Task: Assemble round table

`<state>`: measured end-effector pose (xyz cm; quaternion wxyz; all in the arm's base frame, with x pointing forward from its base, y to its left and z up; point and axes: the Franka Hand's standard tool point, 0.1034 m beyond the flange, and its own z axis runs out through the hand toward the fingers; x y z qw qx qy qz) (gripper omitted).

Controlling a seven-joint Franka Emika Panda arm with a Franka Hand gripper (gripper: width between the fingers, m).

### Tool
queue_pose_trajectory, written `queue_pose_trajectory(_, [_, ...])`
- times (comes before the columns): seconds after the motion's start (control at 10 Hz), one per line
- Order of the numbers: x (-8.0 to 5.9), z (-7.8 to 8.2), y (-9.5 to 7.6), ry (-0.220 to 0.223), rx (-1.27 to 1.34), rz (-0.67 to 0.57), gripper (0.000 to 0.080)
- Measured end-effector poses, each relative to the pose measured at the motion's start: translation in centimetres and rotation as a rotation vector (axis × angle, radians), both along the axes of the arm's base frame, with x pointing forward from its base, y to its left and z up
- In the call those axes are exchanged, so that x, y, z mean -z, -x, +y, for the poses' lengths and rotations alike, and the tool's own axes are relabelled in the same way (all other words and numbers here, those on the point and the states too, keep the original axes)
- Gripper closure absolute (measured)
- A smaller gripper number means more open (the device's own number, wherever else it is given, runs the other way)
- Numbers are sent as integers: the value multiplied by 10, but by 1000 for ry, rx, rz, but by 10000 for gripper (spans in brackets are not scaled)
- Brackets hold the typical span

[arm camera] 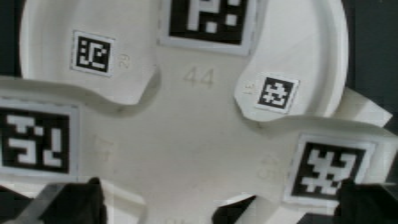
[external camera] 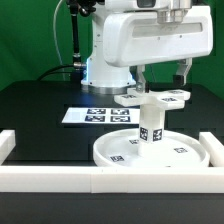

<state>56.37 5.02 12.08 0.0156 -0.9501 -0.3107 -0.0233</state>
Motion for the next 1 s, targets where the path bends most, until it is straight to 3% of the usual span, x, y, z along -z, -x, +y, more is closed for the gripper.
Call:
queue_pose_trajectory(0.6, [2,-8,0,59,-494,-10,151])
queue_pose_trajectory(1.0, [11,-10,3,66,-541,7,151])
